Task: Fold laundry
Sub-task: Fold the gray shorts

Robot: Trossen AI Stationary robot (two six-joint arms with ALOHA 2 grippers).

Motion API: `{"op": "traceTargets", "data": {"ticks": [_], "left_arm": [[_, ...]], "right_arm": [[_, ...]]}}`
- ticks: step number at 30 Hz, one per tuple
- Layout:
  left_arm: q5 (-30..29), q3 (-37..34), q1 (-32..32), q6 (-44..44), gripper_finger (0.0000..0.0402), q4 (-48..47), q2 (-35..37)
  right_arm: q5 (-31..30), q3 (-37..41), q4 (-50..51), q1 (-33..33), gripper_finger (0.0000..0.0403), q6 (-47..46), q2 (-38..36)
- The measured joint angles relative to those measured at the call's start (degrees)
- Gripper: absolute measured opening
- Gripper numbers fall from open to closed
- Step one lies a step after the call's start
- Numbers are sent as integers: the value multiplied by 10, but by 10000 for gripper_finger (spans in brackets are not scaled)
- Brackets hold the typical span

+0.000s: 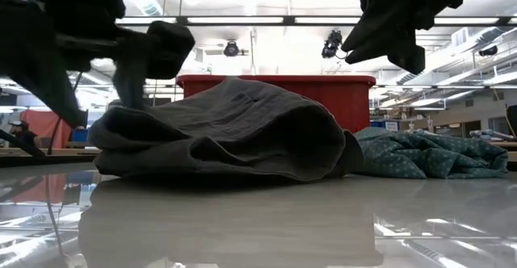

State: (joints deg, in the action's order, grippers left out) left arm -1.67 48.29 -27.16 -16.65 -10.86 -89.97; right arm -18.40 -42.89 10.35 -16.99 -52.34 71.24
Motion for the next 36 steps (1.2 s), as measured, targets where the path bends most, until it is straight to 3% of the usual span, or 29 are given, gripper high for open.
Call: {"op": "traceTargets", "data": {"ticks": [4, 7, 9, 14, 21, 24, 30, 36], "left_arm": [[-97, 0, -6, -32, 192, 1, -28], [-136, 3, 0, -41, 178, -4, -39], [-137, 19, 7, -25, 145, -20, -41], [-123, 113, 49, 50, 18, -117, -20], [-112, 265, 155, 77, 7, -216, 10], [-96, 308, 209, 120, 6, -259, 10], [-85, 318, 292, 213, 6, -292, 9], [-85, 318, 334, 220, 19, -284, 9]], "right_arm": [[12, 0, 0, 0, 93, 0, 0], [20, 0, -1, 0, 93, 0, 0], [20, 0, 0, 0, 93, 0, 0], [16, 0, -4, 3, 93, -2, 0], [29, 0, -27, 2, 93, -2, 0], [41, 0, -35, -17, 93, -54, 5], [-3, 0, -72, -78, 94, -289, 61], [3, 1, -217, -104, 124, -393, 181]]}}
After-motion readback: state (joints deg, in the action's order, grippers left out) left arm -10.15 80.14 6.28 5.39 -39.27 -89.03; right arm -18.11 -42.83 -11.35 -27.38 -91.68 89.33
